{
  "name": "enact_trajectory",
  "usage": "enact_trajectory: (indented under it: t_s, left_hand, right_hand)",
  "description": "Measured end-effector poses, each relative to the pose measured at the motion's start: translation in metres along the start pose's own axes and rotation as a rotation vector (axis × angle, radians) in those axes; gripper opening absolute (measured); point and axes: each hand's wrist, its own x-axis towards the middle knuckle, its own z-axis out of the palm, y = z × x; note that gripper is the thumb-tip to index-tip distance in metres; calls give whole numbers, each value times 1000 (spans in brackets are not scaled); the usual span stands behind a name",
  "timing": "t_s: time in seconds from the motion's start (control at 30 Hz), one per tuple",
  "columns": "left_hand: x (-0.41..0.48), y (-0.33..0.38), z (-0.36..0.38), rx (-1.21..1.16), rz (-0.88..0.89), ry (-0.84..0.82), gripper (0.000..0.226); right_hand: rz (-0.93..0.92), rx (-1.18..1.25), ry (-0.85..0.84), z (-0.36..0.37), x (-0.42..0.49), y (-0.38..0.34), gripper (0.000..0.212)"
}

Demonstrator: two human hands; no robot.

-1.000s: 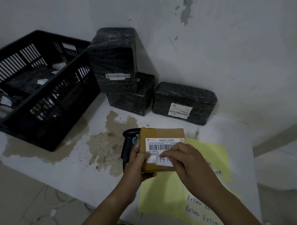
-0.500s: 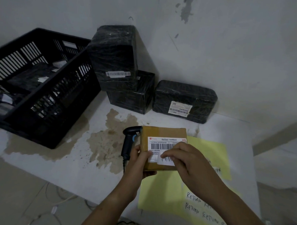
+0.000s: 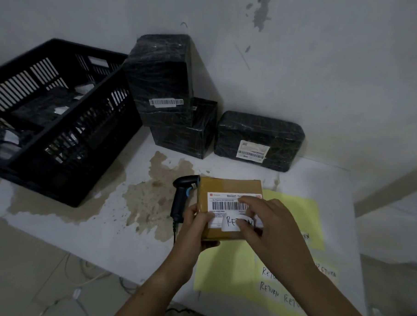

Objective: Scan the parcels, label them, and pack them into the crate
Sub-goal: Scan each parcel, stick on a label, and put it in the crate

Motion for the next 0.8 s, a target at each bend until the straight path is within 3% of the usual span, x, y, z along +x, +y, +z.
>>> enact_trajectory:
  t_s: [0.1,0.2,0.3,0.4,0.57,0.7,0.8]
  left_hand:
    - [-2,-1,-1,-1,-6,2,27]
    - [-6,2,0,-52,-16,14,41]
    - [-8,4,0,-85,-2,5,45]
    - [-9,5,2,-100,7,-22,54]
    - [-13,7,5,-45,17,-28,76]
    - [-16,9,6,14,29,-47,70]
    - [-19,11,8,99,69,-25,79]
  right_hand:
    - [20,-60,33,-2,-1,0,40]
    - [122,13,88,-6,-3,3,52]
    - [317,300,104,-5,-7,4,67]
    - [482,607,5,-3,-4,0,75]
    - [420,702,-15,4,-5,-6,54]
    - [386,682,49,6,-7,-8,50]
    - [376,679,84,10,-11,-8,54]
